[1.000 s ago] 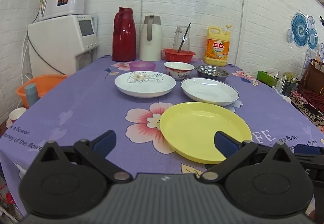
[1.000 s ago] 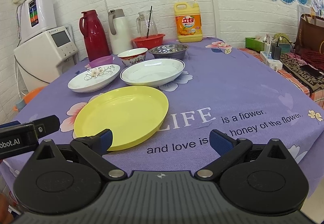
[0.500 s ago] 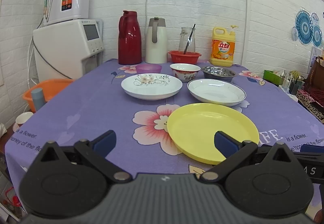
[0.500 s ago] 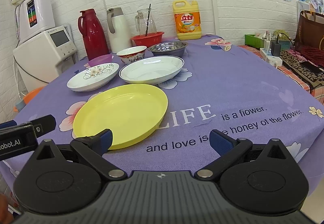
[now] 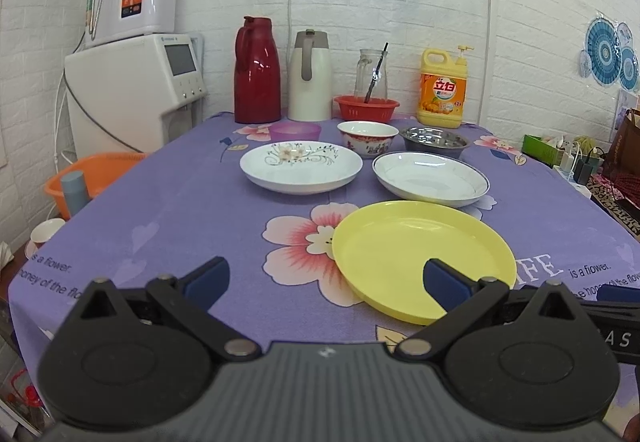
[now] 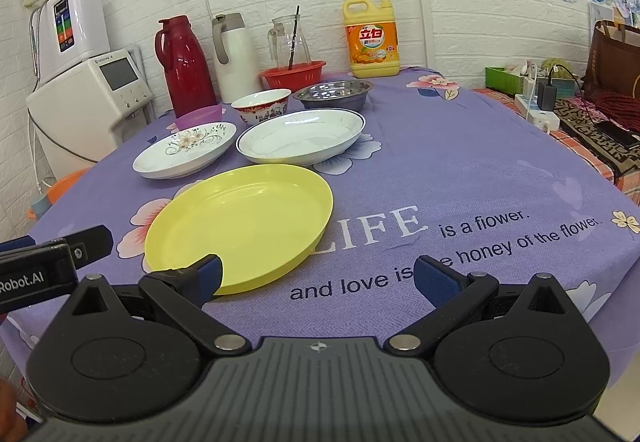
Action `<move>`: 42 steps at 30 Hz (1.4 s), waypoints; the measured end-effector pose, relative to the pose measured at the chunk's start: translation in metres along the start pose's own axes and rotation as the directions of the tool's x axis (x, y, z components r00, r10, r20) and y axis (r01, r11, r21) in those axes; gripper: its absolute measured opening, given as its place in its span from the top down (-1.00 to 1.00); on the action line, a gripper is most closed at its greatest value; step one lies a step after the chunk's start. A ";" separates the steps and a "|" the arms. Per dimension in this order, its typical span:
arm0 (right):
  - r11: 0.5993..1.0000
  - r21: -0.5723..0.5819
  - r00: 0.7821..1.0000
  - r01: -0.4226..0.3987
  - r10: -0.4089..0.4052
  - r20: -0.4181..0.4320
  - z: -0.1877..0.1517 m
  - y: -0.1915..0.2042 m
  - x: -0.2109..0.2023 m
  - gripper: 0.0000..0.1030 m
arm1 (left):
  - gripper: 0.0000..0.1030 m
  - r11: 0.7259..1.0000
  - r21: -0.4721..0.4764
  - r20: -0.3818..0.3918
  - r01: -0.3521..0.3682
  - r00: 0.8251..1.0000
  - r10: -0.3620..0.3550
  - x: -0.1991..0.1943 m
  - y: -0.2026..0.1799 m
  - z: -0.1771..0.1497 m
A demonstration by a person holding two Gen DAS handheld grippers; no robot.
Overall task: Organize plates and bowls
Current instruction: 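Move both grippers toward the rim of the yellow plastic plate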
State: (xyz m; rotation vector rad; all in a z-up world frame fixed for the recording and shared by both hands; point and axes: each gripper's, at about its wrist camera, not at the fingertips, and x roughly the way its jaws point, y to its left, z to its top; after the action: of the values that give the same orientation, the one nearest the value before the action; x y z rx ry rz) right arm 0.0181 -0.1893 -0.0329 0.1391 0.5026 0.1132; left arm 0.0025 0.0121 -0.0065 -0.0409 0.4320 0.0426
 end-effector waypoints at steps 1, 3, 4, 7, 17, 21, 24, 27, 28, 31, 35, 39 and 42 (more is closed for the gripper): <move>1.000 -0.001 1.000 0.000 0.000 -0.001 0.001 0.000 0.001 -1.00 | -0.99 1.000 0.003 -0.003 0.002 1.000 -0.002 0.002 0.000 0.001; 1.000 -0.002 1.000 0.006 -0.006 -0.001 0.001 0.000 0.001 -1.00 | -0.99 1.000 0.010 -0.014 -0.002 1.000 0.002 0.006 0.000 0.004; 1.000 0.002 1.000 0.011 -0.011 0.004 0.003 -0.001 0.000 -1.00 | -0.99 1.000 0.012 -0.014 -0.003 1.000 0.004 0.008 0.000 0.006; 1.000 0.006 1.000 0.016 -0.016 0.012 0.005 -0.005 0.002 -1.00 | -0.99 1.000 0.022 -0.016 -0.019 1.000 0.019 0.016 0.000 0.008; 1.000 0.008 0.999 0.013 -0.013 -0.049 0.010 -0.007 0.031 -1.00 | -0.99 0.999 0.027 -0.096 -0.035 0.995 0.037 0.054 0.002 0.012; 1.000 -0.006 0.997 0.012 -0.012 -0.070 0.019 -0.005 0.040 -1.00 | -0.99 0.999 0.024 -0.124 -0.040 0.991 0.043 0.066 0.001 0.018; 1.000 -0.004 0.997 0.014 -0.015 -0.078 0.027 -0.006 0.044 -1.00 | -0.99 0.999 0.024 -0.139 -0.042 0.989 0.045 0.074 0.000 0.026; 1.000 0.002 0.997 0.012 -0.012 -0.082 0.037 -0.007 0.049 -1.00 | -0.99 0.998 0.029 -0.146 -0.048 0.988 0.052 0.082 -0.002 0.035; 1.000 0.001 0.996 0.011 -0.011 -0.084 0.039 -0.007 0.051 -1.00 | -0.99 0.998 0.029 -0.148 -0.050 0.988 0.053 0.084 -0.002 0.037; 1.000 0.002 0.995 0.012 -0.012 -0.094 0.044 -0.008 0.059 -1.00 | -0.99 0.998 0.030 -0.158 -0.048 0.986 0.052 0.092 -0.003 0.044; 1.000 0.000 0.993 0.007 -0.007 -0.122 0.049 -0.009 0.074 -1.00 | -0.99 0.998 0.036 -0.181 -0.048 0.982 0.054 0.106 -0.003 0.048; 1.000 -0.010 0.987 0.008 -0.009 -0.163 0.049 -0.010 0.093 -1.00 | -0.99 0.999 0.028 -0.222 -0.030 0.974 0.036 0.123 -0.001 0.048; 1.000 -0.022 0.982 0.003 -0.007 -0.190 0.050 -0.010 0.105 -1.00 | -0.99 0.999 0.025 -0.253 -0.024 0.967 0.029 0.137 0.000 0.048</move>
State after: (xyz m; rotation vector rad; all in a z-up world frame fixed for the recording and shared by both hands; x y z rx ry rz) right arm 0.1347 -0.1891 -0.0410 0.1063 0.6920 0.1275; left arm 0.1469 0.0188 -0.0209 -0.0186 0.6893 0.0591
